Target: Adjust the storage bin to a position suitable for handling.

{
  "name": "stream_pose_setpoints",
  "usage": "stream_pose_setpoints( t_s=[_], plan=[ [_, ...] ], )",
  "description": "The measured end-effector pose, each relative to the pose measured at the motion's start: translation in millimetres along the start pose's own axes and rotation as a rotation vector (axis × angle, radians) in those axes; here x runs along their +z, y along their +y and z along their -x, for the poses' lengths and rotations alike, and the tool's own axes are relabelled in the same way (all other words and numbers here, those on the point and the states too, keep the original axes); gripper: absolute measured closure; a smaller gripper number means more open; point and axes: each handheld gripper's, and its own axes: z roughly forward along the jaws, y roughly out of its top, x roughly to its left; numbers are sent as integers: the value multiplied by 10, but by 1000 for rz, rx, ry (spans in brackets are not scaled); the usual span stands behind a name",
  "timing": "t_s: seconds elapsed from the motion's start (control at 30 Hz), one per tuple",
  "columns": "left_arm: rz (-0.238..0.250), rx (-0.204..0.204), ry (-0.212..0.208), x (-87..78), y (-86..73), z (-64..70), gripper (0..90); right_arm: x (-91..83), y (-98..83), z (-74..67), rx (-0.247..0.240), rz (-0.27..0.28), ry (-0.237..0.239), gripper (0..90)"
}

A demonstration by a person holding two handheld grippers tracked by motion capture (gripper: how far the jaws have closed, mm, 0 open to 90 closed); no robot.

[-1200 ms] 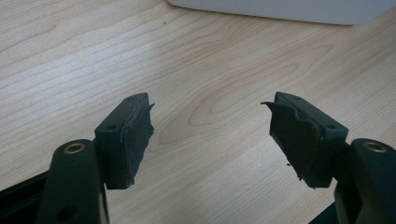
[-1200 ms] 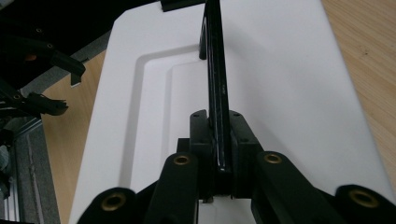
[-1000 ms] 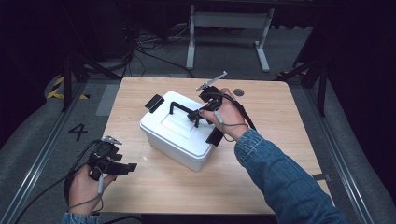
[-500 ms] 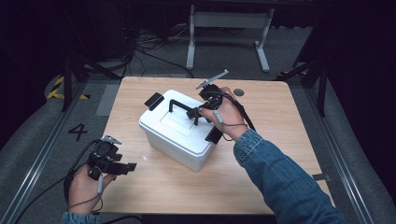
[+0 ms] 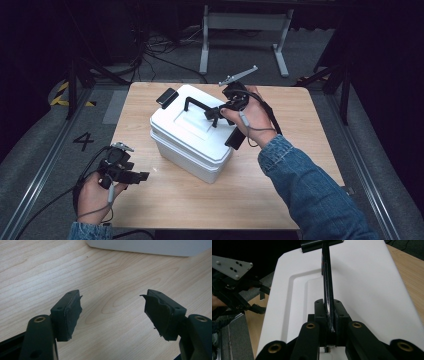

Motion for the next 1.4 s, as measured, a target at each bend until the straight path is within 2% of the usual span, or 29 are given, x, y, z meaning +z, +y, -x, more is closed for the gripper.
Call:
stream_pose_setpoints(
  t_s=[0.27, 0.77, 1.4],
  plan=[
    [-8, 21, -6, 42, 86, 9, 298, -242, -41, 45, 17, 29, -20, 847],
    [-24, 28, -11, 115, 191, 21, 297, -753, -200, 207, 49, 76, -83, 847],
    [-30, 24, -6, 127, 174, 5, 296, -1348, -539, 576, 133, 119, -195, 847]
  ],
)
